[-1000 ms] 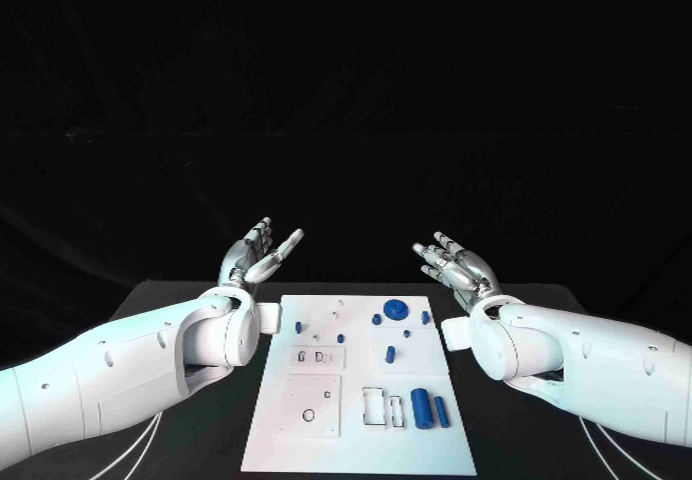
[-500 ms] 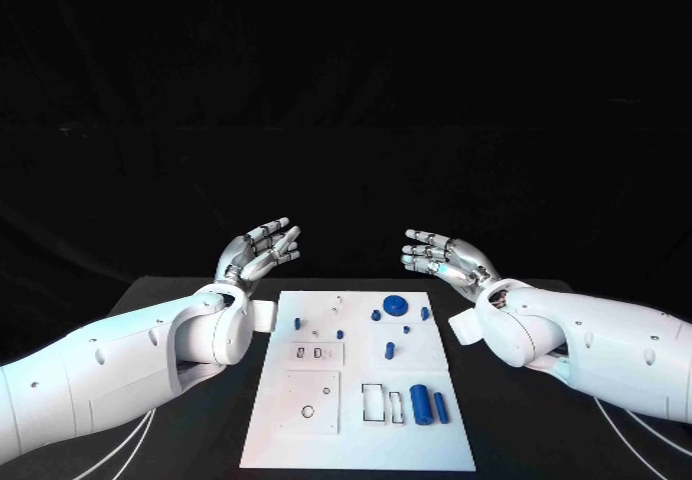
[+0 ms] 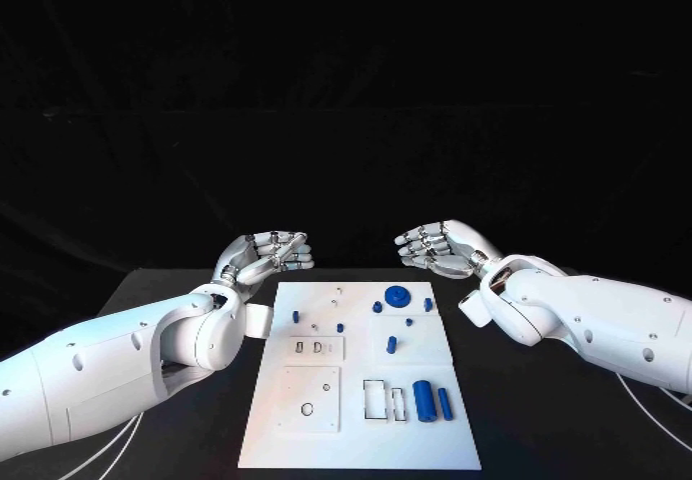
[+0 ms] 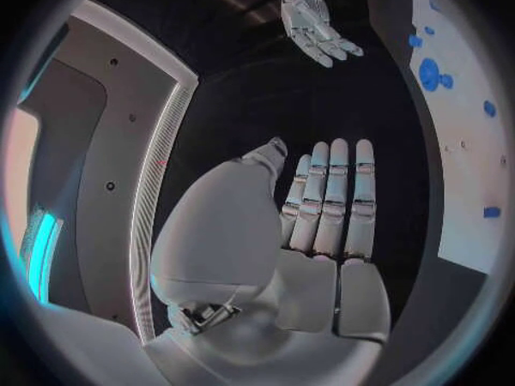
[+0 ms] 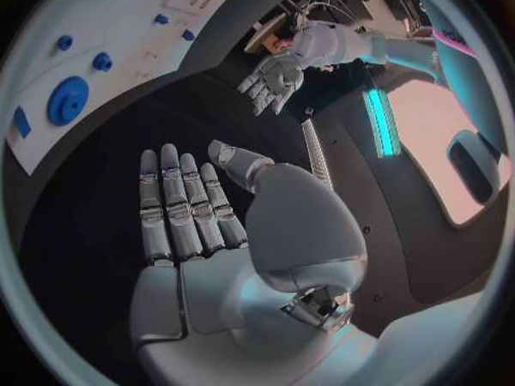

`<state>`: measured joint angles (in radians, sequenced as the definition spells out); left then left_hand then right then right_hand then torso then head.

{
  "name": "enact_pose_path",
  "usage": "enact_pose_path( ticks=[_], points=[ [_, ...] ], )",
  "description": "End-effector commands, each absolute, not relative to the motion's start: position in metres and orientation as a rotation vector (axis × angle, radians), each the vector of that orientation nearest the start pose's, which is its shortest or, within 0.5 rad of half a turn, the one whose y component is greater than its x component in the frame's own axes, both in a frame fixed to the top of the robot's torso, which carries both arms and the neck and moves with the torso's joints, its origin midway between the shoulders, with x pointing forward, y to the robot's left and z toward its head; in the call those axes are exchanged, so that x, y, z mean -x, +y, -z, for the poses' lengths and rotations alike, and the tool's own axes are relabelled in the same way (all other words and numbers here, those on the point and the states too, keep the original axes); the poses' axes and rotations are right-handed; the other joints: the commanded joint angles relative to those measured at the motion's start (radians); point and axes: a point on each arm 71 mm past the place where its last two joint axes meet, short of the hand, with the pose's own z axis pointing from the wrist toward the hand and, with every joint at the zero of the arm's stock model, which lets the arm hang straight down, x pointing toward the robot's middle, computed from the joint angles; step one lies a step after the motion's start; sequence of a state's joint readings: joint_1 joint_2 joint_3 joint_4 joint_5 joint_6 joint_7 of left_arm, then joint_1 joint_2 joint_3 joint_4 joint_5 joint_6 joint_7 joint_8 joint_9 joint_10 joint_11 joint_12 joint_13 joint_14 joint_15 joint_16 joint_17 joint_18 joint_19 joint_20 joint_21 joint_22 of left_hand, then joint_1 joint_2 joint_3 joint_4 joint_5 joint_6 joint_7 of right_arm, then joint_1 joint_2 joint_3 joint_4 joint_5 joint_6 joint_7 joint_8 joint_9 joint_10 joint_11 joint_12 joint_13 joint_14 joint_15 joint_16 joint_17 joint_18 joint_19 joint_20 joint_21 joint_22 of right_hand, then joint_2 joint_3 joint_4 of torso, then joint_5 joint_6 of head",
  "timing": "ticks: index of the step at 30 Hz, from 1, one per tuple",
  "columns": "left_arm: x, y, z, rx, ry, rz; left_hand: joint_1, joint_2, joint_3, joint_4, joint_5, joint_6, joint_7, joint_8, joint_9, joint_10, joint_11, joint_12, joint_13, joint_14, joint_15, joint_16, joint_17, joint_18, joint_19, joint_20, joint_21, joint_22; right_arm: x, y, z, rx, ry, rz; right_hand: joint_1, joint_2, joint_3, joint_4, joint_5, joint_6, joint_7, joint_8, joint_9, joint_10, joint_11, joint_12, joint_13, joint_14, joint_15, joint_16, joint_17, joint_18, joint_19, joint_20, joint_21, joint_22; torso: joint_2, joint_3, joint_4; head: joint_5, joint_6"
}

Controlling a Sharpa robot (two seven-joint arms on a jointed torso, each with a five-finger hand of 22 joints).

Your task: Assemble the parts on the task board

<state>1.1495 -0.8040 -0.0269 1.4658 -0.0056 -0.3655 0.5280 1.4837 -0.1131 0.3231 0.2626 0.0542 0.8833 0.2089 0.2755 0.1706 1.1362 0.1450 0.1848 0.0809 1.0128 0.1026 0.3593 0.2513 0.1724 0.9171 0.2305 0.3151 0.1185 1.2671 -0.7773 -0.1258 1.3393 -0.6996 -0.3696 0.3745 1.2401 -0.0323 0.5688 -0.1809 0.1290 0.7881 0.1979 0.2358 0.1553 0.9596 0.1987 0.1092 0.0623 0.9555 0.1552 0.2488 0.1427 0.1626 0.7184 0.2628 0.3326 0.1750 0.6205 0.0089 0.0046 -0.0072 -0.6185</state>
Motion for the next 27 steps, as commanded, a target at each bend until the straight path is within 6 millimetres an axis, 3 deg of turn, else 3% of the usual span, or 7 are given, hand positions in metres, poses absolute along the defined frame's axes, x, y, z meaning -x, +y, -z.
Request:
enact_pose_path(
  ticks=[1,6,9,14,21,23,27],
  points=[
    [-0.49,0.206,0.189,1.056,1.32,1.59,-0.001,-0.014,0.014,0.001,0.0,0.011,-0.002,0.006,0.002,0.011,-0.005,-0.007,-0.003,0.007,0.0,0.005,0.006,0.012,0.007,-0.002,0.004,-0.003,-0.518,-0.213,0.175,-0.125,1.585,-1.065,-0.001,-0.032,-0.004,-0.005,-0.005,0.117,0.026,0.03,0.019,0.154,-0.04,-0.02,0.004,0.148,-0.046,0.031,0.025,0.02,0.099,-0.038,0.101,0.05,0.025,0.0055,0.0071,-0.002,0.002],
    [-0.484,0.206,0.181,1.023,1.325,1.615,0.003,-0.03,0.035,-0.001,0.0,0.022,-0.008,0.008,0.006,0.016,-0.007,-0.024,-0.008,0.012,-0.003,0.006,0.017,0.012,0.016,-0.006,0.006,-0.005,-0.526,-0.21,0.171,0.037,1.673,-0.883,-0.041,-0.074,-0.056,0.022,0.034,0.123,0.012,0.023,0.029,0.202,-0.059,-0.041,0.009,0.261,-0.08,0.088,0.087,0.021,0.172,-0.071,0.189,0.098,0.045,0.009,0.0114,-0.007,0.003],
    [-0.479,0.206,0.176,1.004,1.332,1.632,-0.001,-0.038,0.049,0.0,-0.001,0.017,-0.009,0.002,0.006,0.005,-0.006,-0.046,-0.014,0.024,-0.005,0.012,0.027,0.012,0.03,-0.01,0.011,-0.005,-0.529,-0.206,0.169,0.121,1.702,-0.77,-0.043,-0.088,-0.079,0.037,0.063,0.138,-0.006,0.035,0.041,0.246,-0.082,-0.032,0.024,0.358,-0.112,0.169,0.162,0.021,0.239,-0.104,0.256,0.135,0.059,0.0105,0.014,-0.015,0.006],
    [-0.472,0.204,0.17,0.982,1.341,1.656,-0.011,-0.049,0.065,-0.001,-0.001,0.014,-0.008,-0.005,0.007,0.007,-0.004,-0.072,-0.015,0.044,-0.009,0.023,0.044,0.012,0.057,-0.02,0.026,-0.001,-0.53,-0.198,0.167,0.264,1.711,-0.633,-0.043,-0.106,-0.091,0.058,0.071,0.137,-0.018,0.036,0.051,0.278,-0.098,-0.031,0.045,0.427,-0.135,0.282,0.276,0.02,0.293,-0.13,0.329,0.18,0.08,0.0103,0.0197,-0.022,0.007],
    [-0.464,0.198,0.163,0.965,1.351,1.693,-0.023,-0.055,0.073,-0.002,-0.001,0.013,-0.007,-0.01,0.009,0.013,-0.004,-0.088,-0.015,0.062,-0.013,0.038,0.06,0.012,0.075,-0.028,0.038,0.002,-0.529,-0.181,0.165,0.451,1.692,-0.498,-0.049,-0.133,-0.087,0.108,0.085,0.152,-0.029,0.036,0.065,0.277,-0.107,-0.04,0.076,0.475,-0.148,0.433,0.43,0.018,0.345,-0.149,0.418,0.244,0.107,0.012,0.0276,-0.03,0.012],
    [-0.462,0.197,0.162,0.962,1.352,1.699,-0.024,-0.056,0.074,-0.002,-0.001,0.011,-0.006,-0.011,0.009,0.012,-0.004,-0.09,-0.015,0.063,-0.013,0.039,0.061,0.012,0.076,-0.029,0.039,0.002,-0.529,-0.177,0.164,0.47,1.681,-0.485,-0.044,-0.145,-0.081,0.127,0.082,0.151,-0.029,0.032,0.071,0.268,-0.108,-0.042,0.087,0.49,-0.149,0.542,0.529,0.018,0.357,-0.151,0.458,0.276,0.112,0.0133,0.0288,-0.028,0.011],
    [-0.46,0.196,0.159,0.958,1.353,1.709,-0.026,-0.056,0.076,-0.002,-0.001,0.01,-0.005,-0.013,0.009,0.012,-0.003,-0.094,-0.015,0.067,-0.014,0.043,0.065,0.012,0.079,-0.03,0.042,0.003,-0.53,-0.172,0.163,0.501,1.662,-0.459,-0.039,-0.163,-0.084,0.149,0.076,0.15,-0.023,0.027,0.078,0.225,-0.1,-0.043,0.1,0.52,-0.143,0.754,0.729,-0.016,0.457,-0.149,0.649,0.523,0.125,0.0151,0.0327,-0.032,0.015]
  ],
)
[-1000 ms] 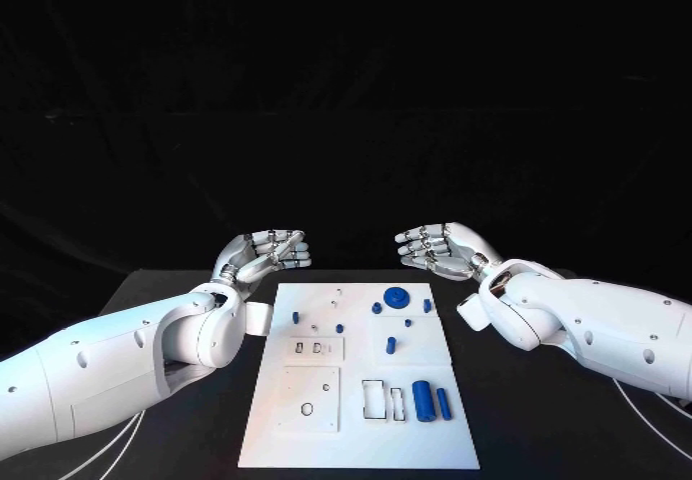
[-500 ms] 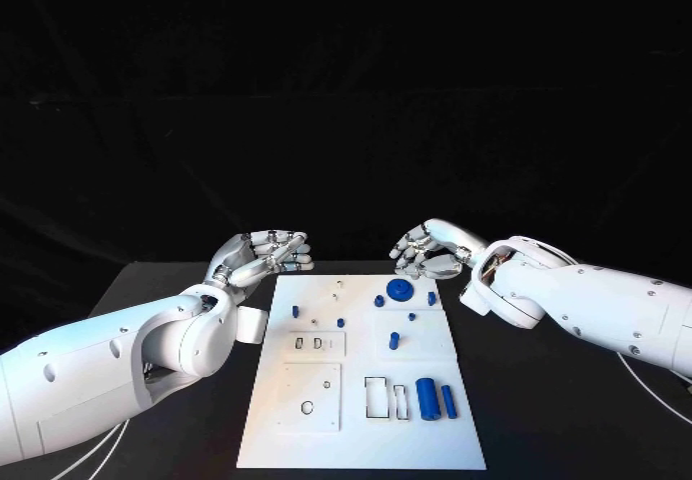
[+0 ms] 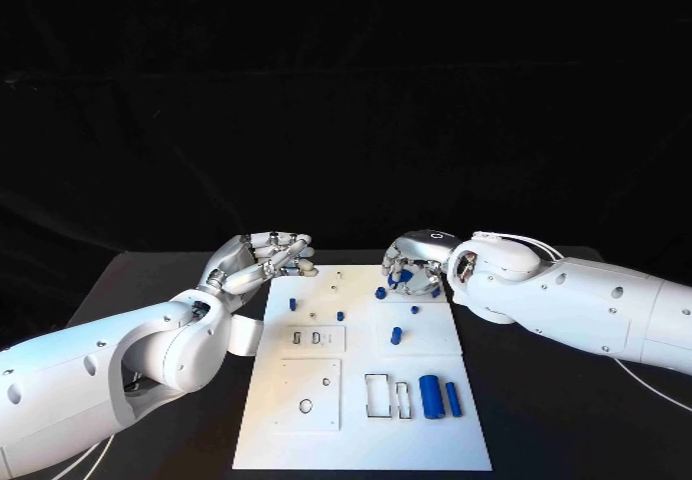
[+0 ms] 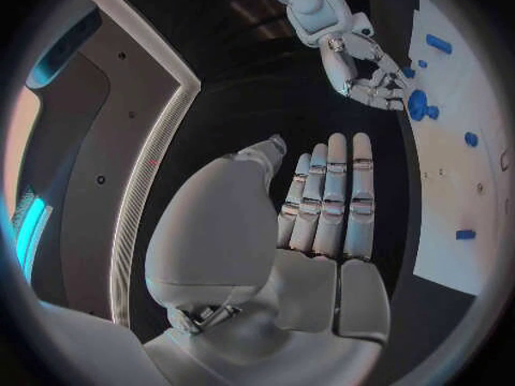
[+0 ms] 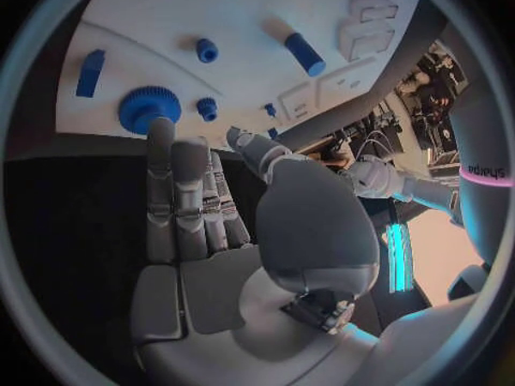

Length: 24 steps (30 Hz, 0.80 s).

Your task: Assemble the parts on the task board

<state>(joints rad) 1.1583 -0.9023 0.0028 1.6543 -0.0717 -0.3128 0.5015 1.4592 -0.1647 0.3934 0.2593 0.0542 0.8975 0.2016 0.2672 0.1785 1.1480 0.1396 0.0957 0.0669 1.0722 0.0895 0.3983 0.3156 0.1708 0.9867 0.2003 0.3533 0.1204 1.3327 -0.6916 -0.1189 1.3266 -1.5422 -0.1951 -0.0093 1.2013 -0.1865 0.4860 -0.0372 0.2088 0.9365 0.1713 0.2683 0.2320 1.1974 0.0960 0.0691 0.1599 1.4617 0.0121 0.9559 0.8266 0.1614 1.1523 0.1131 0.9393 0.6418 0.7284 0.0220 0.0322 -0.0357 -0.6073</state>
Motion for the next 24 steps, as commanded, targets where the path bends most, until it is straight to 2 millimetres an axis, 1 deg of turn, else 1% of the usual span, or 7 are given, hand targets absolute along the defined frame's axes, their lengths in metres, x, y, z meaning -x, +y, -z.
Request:
enact_pose_path(
  ticks=[1,2,4,9,20,21,24],
  points=[
    [-0.46,0.196,0.158,0.956,1.354,1.711,-0.001,-0.005,0.005,0.001,-0.001,-0.004,0.002,-0.005,0.001,0.0,0.002,-0.005,-0.001,0.008,-0.001,0.004,0.001,0.013,0.01,0.0,0.003,0.001,-0.53,-0.171,0.163,0.506,1.66,-0.455,0.002,-0.011,-0.003,0.009,-0.005,0.0,0.004,-0.006,0.003,-0.024,0.005,0.0,0.004,0.016,0.001,0.084,0.078,-0.02,0.038,0.002,0.075,0.097,0.019,0.0021,0.0053,-0.004,0.004],
    [-0.459,0.196,0.158,0.956,1.353,1.712,-0.003,-0.005,0.006,0.001,-0.001,-0.005,0.002,-0.005,0.001,0.0,0.002,-0.006,-0.001,0.009,-0.001,0.005,0.002,0.013,0.011,-0.001,0.004,0.001,-0.53,-0.17,0.163,0.511,1.658,-0.452,0.006,-0.014,-0.005,0.013,-0.007,-0.002,0.005,-0.008,0.005,-0.037,0.007,0.003,0.007,0.018,0.003,0.124,0.115,-0.026,0.053,0.004,0.109,0.142,0.021,0.002,0.0055,-0.005,0.006],
    [-0.458,0.196,0.157,0.954,1.353,1.714,-0.004,-0.005,0.006,0.001,-0.001,-0.005,0.003,-0.006,0.001,0.0,0.002,-0.007,-0.001,0.009,-0.001,0.006,0.003,0.013,0.012,-0.001,0.005,0.002,-0.53,-0.167,0.163,0.519,1.655,-0.449,0.01,-0.014,-0.006,0.015,-0.007,-0.003,0.006,-0.009,0.006,-0.048,0.009,0.004,0.009,0.018,0.004,0.145,0.133,-0.029,0.061,0.005,0.128,0.167,0.026,0.0023,0.0057,-0.005,0.008],
    [-0.458,0.195,0.155,0.951,1.352,1.717,-0.005,-0.005,0.006,0.001,-0.001,-0.006,0.003,-0.006,0.001,-0.001,0.003,-0.009,-0.001,0.01,-0.001,0.007,0.004,0.013,0.012,-0.001,0.005,0.002,-0.53,-0.161,0.164,0.535,1.652,-0.447,0.016,-0.015,-0.008,0.017,-0.007,-0.006,0.006,-0.011,0.008,-0.063,0.01,0.009,0.012,0.015,0.007,0.17,0.151,-0.031,0.063,0.007,0.146,0.19,0.035,0.0024,0.0084,-0.007,0.008],
    [-0.459,0.196,0.153,0.949,1.351,1.715,-0.006,-0.005,0.007,0.001,-0.001,-0.006,0.004,-0.007,0.001,-0.001,0.003,-0.01,-0.001,0.01,-0.001,0.008,0.006,0.013,0.013,-0.002,0.006,0.002,-0.53,-0.157,0.165,0.542,1.637,-0.446,0.031,-0.007,-0.002,0.022,-0.005,-0.005,0.007,-0.011,0.014,-0.068,0.011,0.028,0.021,0.024,0.008,0.243,0.22,-0.044,0.098,0.009,0.216,0.286,0.042,0.0004,0.0103,-0.005,0.008],
    [-0.459,0.196,0.153,0.949,1.351,1.714,-0.006,-0.005,0.007,0.001,-0.001,-0.006,0.004,-0.007,0.001,-0.001,0.003,-0.01,-0.001,0.01,-0.001,0.008,0.006,0.013,0.013,-0.002,0.006,0.002,-0.53,-0.156,0.165,0.542,1.637,-0.446,0.033,-0.006,0.0,0.023,-0.005,-0.003,0.007,-0.011,0.015,-0.067,0.011,0.031,0.023,0.025,0.008,0.252,0.229,-0.046,0.103,0.009,0.226,0.299,0.045,0.0022,0.0103,-0.004,0.009],
    [-0.459,0.197,0.154,0.95,1.351,1.713,-0.007,-0.005,0.007,0.002,-0.001,-0.007,0.005,-0.008,0.001,-0.002,0.004,-0.012,-0.001,0.01,-0.001,0.008,0.006,0.013,0.014,-0.002,0.007,0.002,-0.53,-0.156,0.165,0.542,1.636,-0.446,0.038,-0.002,0.006,0.024,-0.006,0.001,0.006,-0.009,0.017,-0.063,0.009,0.038,0.025,0.026,0.007,0.267,0.241,-0.048,0.11,0.009,0.241,0.32,0.047,0.0029,0.0113,-0.004,0.01]
  ],
)
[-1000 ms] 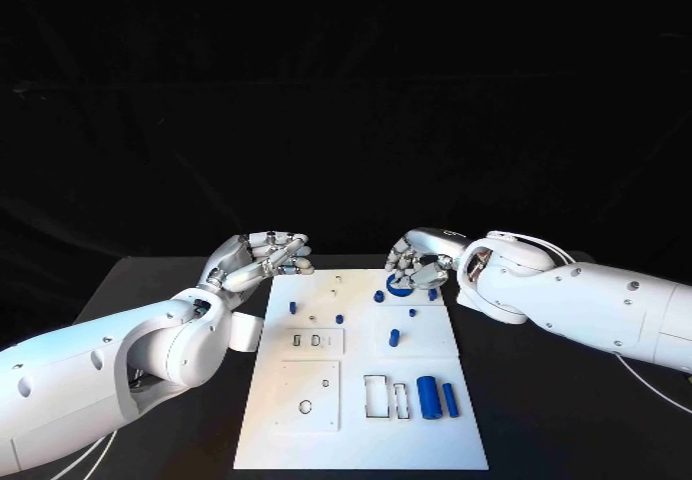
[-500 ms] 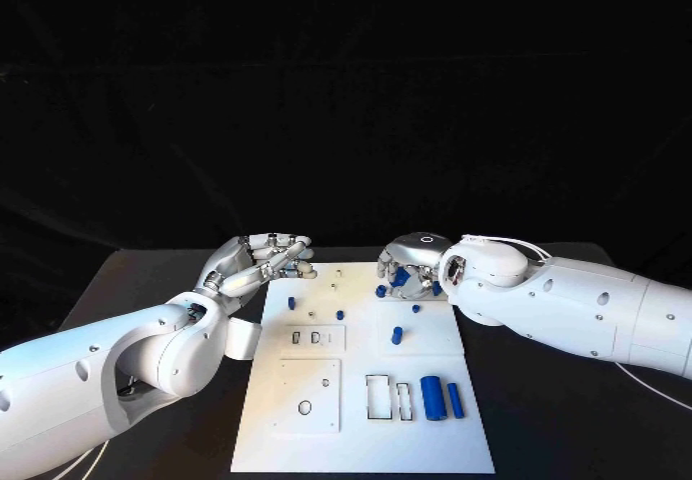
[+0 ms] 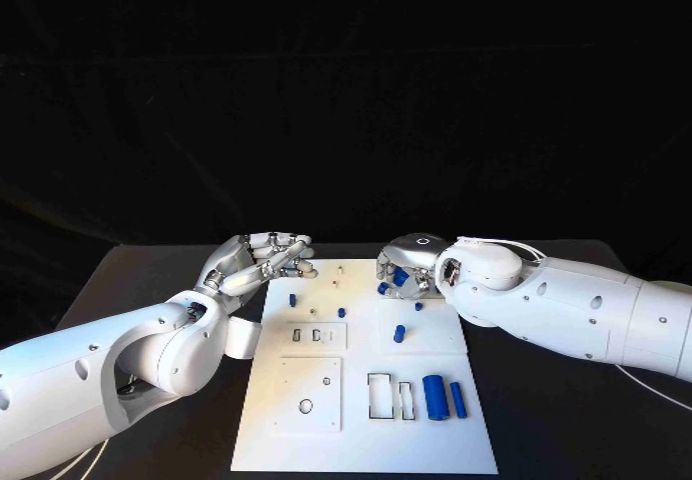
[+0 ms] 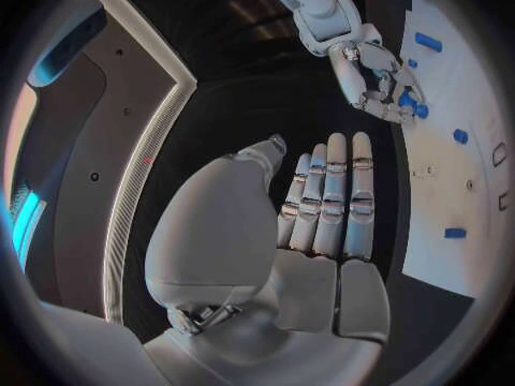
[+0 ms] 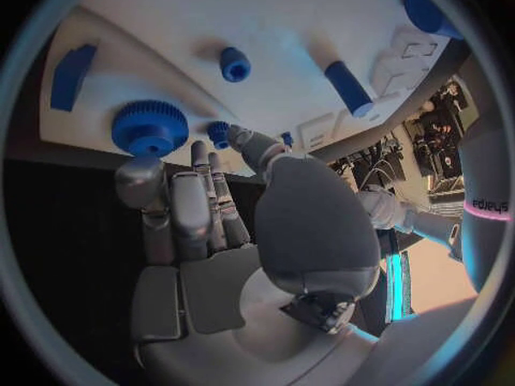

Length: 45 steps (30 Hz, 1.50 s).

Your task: Assemble the parts on the task board

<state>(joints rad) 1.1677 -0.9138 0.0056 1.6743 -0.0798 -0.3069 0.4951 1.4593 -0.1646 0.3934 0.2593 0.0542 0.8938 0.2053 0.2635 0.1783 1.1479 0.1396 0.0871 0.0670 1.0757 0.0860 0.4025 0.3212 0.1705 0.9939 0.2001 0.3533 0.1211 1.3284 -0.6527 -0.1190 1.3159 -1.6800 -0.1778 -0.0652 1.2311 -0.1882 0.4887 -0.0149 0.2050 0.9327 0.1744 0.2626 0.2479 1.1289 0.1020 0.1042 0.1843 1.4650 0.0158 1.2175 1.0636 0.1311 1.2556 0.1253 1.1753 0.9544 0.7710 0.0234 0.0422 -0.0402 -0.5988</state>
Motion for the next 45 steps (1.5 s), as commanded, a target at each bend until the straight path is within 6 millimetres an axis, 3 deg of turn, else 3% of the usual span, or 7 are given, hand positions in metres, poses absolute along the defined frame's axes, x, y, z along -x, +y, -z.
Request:
enact_pose_path(
  ticks=[1,19,20,22,28,34,45],
  points=[
    [-0.459,0.197,0.154,0.95,1.351,1.712,-0.008,-0.005,0.007,0.002,-0.001,-0.003,0.001,-0.004,0.001,-0.001,0.004,-0.003,-0.001,0.007,0.003,0.004,0.001,0.013,0.006,-0.002,0.007,0.001,-0.53,-0.156,0.165,0.542,1.635,-0.447,0.01,0.002,0.006,0.002,-0.003,0.007,0.003,-0.002,0.002,0.006,0.003,0.005,0.002,0.023,0.003,0.009,0.007,-0.018,0.008,-0.003,0.008,0.012,0.005,0.0021,0.0016,0.0,0.003],
    [-0.46,0.199,0.154,0.954,1.349,1.703,-0.01,-0.004,0.008,0.002,-0.001,-0.005,0.004,-0.006,0.001,-0.002,0.005,-0.006,-0.001,0.006,0.004,0.005,0.003,0.013,0.007,-0.002,0.008,0.001,-0.531,-0.151,0.166,0.542,1.636,-0.46,0.024,0.026,0.041,0.012,-0.021,0.027,-0.008,0.008,0.015,0.027,-0.008,0.038,0.016,0.027,-0.004,0.063,0.052,-0.034,0.049,-0.008,0.084,0.119,0.015,0.0058,0.0007,0.003,0.002],
    [-0.46,0.199,0.154,0.955,1.349,1.702,-0.01,-0.004,0.008,0.002,-0.001,-0.005,0.004,-0.006,0.001,-0.002,0.005,-0.006,-0.001,0.006,0.004,0.005,0.003,0.013,0.007,-0.002,0.008,0.001,-0.531,-0.151,0.166,0.539,1.634,-0.46,0.031,0.038,0.053,0.013,-0.06,0.033,-0.012,0.011,0.019,0.033,-0.012,0.046,0.02,0.03,-0.007,0.078,0.066,-0.038,0.06,-0.01,0.102,0.145,0.015,0.0061,0.0008,0.003,0.001],
    [-0.46,0.199,0.154,0.955,1.348,1.701,-0.01,-0.004,0.009,0.002,-0.001,-0.005,0.004,-0.006,0.001,-0.002,0.005,-0.006,-0.001,0.006,0.004,0.006,0.004,0.013,0.007,-0.002,0.008,0.001,-0.532,-0.152,0.165,0.532,1.628,-0.459,0.037,0.049,0.069,0.014,-0.088,0.043,-0.016,0.018,0.025,0.036,-0.015,0.054,0.025,0.031,-0.01,0.09,0.077,-0.043,0.073,-0.012,0.122,0.175,0.015,0.0063,0.0008,0.003,0.0],
    [-0.461,0.2,0.154,0.957,1.348,1.698,-0.011,-0.003,0.009,0.002,-0.001,-0.005,0.005,-0.006,0.001,-0.002,0.006,-0.007,0.0,0.006,0.004,0.006,0.004,0.013,0.007,-0.002,0.008,0.001,-0.531,-0.152,0.162,0.508,1.588,-0.465,0.06,0.074,0.104,0.001,-0.124,0.077,-0.034,0.05,0.056,0.058,-0.031,0.081,0.04,0.034,-0.022,0.111,0.094,-0.052,0.099,-0.022,0.162,0.235,0.017,0.0069,-0.0024,0.005,0.001],
    [-0.462,0.201,0.155,0.958,1.346,1.695,-0.011,-0.003,0.009,0.002,-0.001,-0.005,0.005,-0.006,0.001,-0.002,0.006,-0.007,0.0,0.006,0.004,0.006,0.005,0.013,0.008,-0.002,0.008,0.001,-0.53,-0.15,0.158,0.486,1.522,-0.506,0.072,0.07,0.112,-0.018,-0.125,0.087,-0.042,0.072,0.085,0.069,-0.04,0.102,0.056,0.034,-0.029,0.119,0.094,-0.063,0.128,-0.03,0.2,0.293,0.019,0.0066,-0.0017,0.004,0.007],
    [-0.463,0.204,0.155,0.963,1.342,1.687,-0.012,-0.003,0.01,0.002,-0.001,-0.005,0.006,-0.007,0.001,-0.002,0.006,-0.008,0.0,0.006,0.004,0.006,0.005,0.013,0.008,-0.002,0.008,0.002,-0.532,-0.136,0.15,0.425,1.423,-0.57,0.058,0.06,0.11,-0.016,-0.133,0.074,-0.039,0.074,0.097,0.058,-0.037,0.103,0.061,0.033,-0.027,0.121,0.092,-0.064,0.13,-0.03,0.205,0.301,0.022,0.0065,0.0013,0.001,0.016]
  ],
)
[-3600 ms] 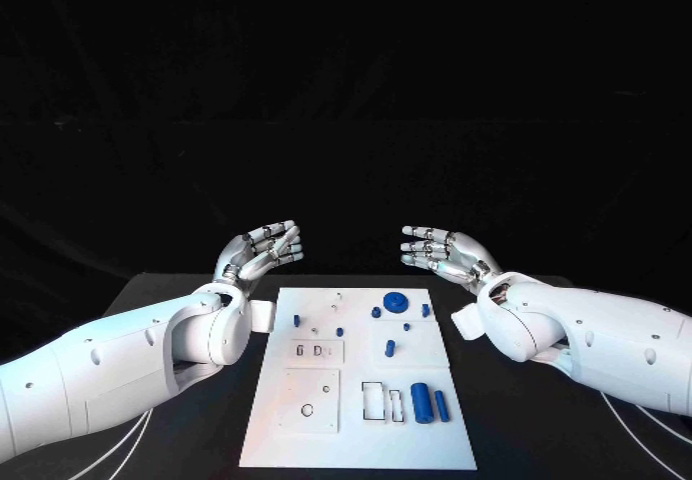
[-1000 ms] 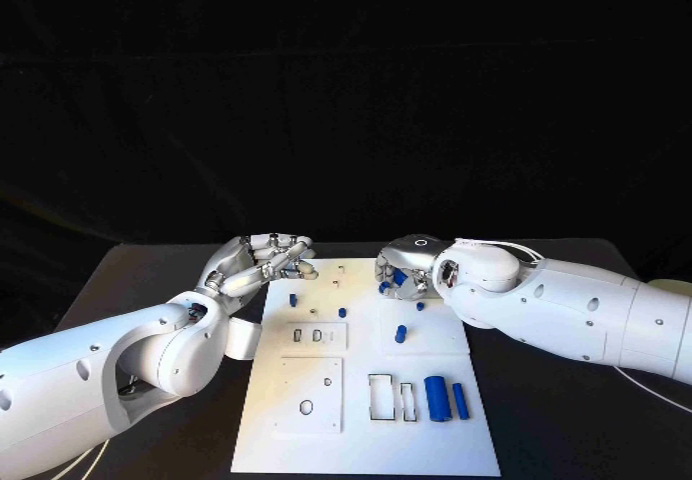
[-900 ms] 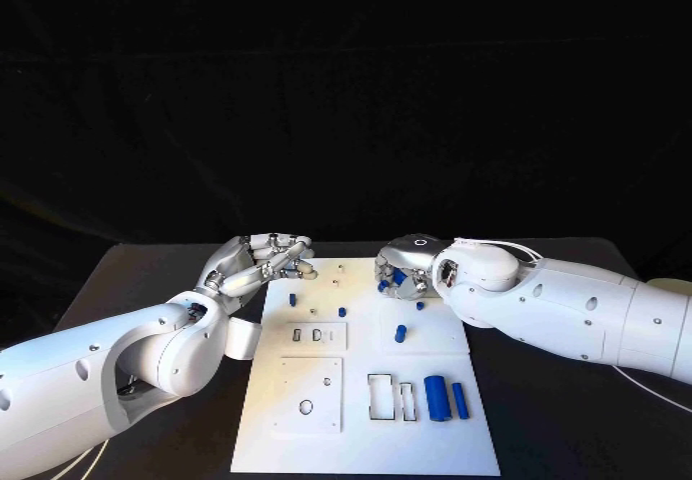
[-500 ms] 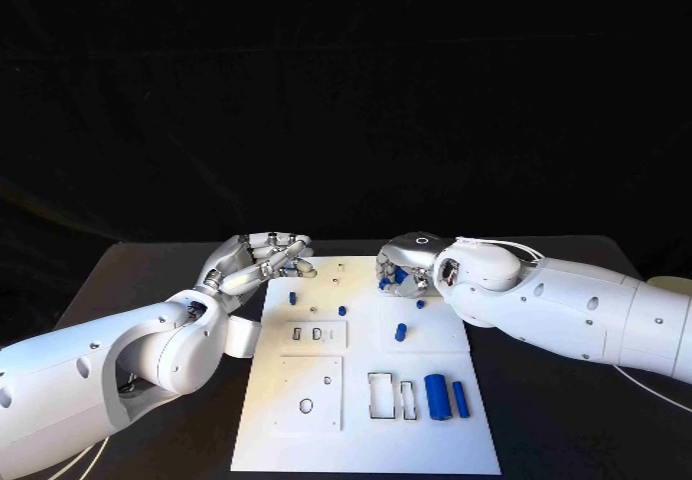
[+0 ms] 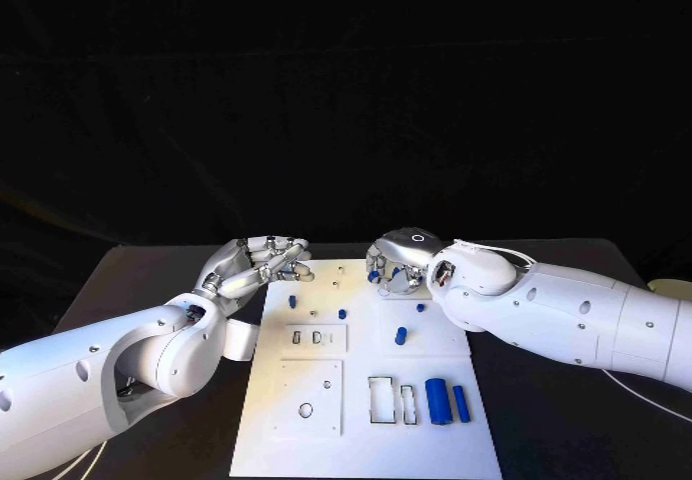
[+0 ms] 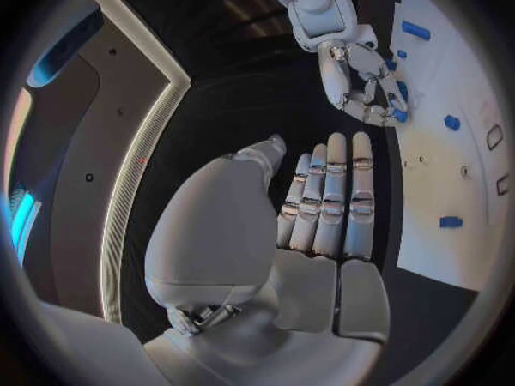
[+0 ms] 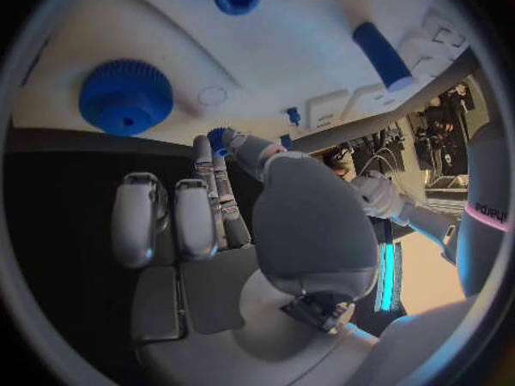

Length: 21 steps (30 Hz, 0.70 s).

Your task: Assemble the parts on the task board

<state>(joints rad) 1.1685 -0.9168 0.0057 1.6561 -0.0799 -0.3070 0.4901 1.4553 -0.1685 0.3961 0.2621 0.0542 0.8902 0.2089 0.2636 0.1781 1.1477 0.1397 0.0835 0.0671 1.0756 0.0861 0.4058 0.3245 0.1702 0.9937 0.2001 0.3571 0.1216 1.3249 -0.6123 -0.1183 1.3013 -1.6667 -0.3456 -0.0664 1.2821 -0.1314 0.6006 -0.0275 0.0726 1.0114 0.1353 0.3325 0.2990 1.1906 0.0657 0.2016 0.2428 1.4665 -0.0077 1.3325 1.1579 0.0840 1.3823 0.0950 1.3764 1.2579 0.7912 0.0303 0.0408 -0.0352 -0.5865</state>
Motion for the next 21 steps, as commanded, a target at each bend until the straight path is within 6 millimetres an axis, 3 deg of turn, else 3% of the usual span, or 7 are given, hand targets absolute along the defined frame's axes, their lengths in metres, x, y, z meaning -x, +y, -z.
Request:
enact_pose_path(
  ticks=[1,6,9,15,21],
  points=[
    [-0.464,0.204,0.155,0.963,1.342,1.687,-0.008,0.001,0.007,-0.001,-0.001,-0.002,0.002,-0.007,0.001,-0.002,0.006,-0.004,0.0,0.006,0.004,0.003,0.002,0.013,0.008,-0.002,0.004,0.001,-0.533,-0.135,0.15,0.421,1.421,-0.572,0.007,0.003,-0.002,-0.004,-0.001,-0.004,0.0,0.004,0.046,-0.004,-0.001,0.005,0.002,0.031,-0.004,0.006,-0.003,-0.017,0.003,0.0,0.004,-0.002,0.002,-0.0004,0.0028,-0.004,0.004],
    [-0.464,0.204,0.156,0.963,1.341,1.687,-0.008,0.001,0.007,-0.001,-0.001,-0.002,0.002,-0.007,0.001,-0.002,0.006,-0.004,0.0,0.006,0.004,0.003,0.002,0.013,0.008,-0.002,0.004,0.001,-0.538,-0.126,0.149,0.41,1.411,-0.583,0.005,0.002,-0.001,-0.003,-0.003,-0.007,0.0,0.003,0.048,-0.006,0.0,0.006,0.003,0.031,-0.004,0.007,-0.001,-0.017,0.003,0.001,0.004,-0.002,0.003,-0.0014,0.003,-0.004,0.007],
    [-0.464,0.204,0.155,0.963,1.341,1.687,-0.007,0.001,0.008,-0.002,-0.001,-0.002,0.002,-0.007,0.001,-0.002,0.007,-0.005,0.0,0.006,0.004,0.004,0.003,0.013,0.008,-0.002,0.005,0.001,-0.54,-0.121,0.15,0.405,1.407,-0.587,0.002,0.0,-0.001,-0.002,-0.004,-0.011,0.001,0.003,0.051,-0.009,0.001,0.006,0.004,0.031,-0.003,0.007,-0.003,-0.016,0.0,0.001,0.003,-0.004,0.004,0.0005,-0.0003,-0.001,0.008],
    [-0.465,0.204,0.155,0.964,1.341,1.684,-0.007,0.0,0.008,-0.003,-0.001,-0.002,0.002,-0.008,0.001,-0.002,0.007,-0.006,0.0,0.004,0.005,0.004,0.003,0.012,0.007,-0.002,0.005,0.001,-0.545,-0.111,0.15,0.397,1.402,-0.594,-0.003,-0.003,-0.001,0.0,-0.003,-0.015,0.002,0.002,0.054,-0.013,0.002,0.006,0.006,0.031,-0.002,0.008,-0.004,-0.016,-0.002,0.002,0.001,-0.006,0.005,-0.0007,0.0043,-0.005,0.008],
    [-0.466,0.203,0.156,0.964,1.341,1.682,-0.007,0.0,0.009,-0.003,-0.001,-0.002,0.003,-0.008,0.001,-0.002,0.007,-0.006,0.0,0.004,0.005,0.004,0.004,0.012,0.007,-0.002,0.005,0.001,-0.549,-0.103,0.154,0.394,1.406,-0.599,-0.005,-0.005,0.001,0.001,-0.001,-0.021,0.004,0.0,0.057,-0.02,0.004,0.005,0.007,0.03,0.0,0.01,-0.003,-0.015,-0.004,0.003,0.001,-0.006,0.006,-0.0003,0.0023,-0.002,0.006]
  ],
)
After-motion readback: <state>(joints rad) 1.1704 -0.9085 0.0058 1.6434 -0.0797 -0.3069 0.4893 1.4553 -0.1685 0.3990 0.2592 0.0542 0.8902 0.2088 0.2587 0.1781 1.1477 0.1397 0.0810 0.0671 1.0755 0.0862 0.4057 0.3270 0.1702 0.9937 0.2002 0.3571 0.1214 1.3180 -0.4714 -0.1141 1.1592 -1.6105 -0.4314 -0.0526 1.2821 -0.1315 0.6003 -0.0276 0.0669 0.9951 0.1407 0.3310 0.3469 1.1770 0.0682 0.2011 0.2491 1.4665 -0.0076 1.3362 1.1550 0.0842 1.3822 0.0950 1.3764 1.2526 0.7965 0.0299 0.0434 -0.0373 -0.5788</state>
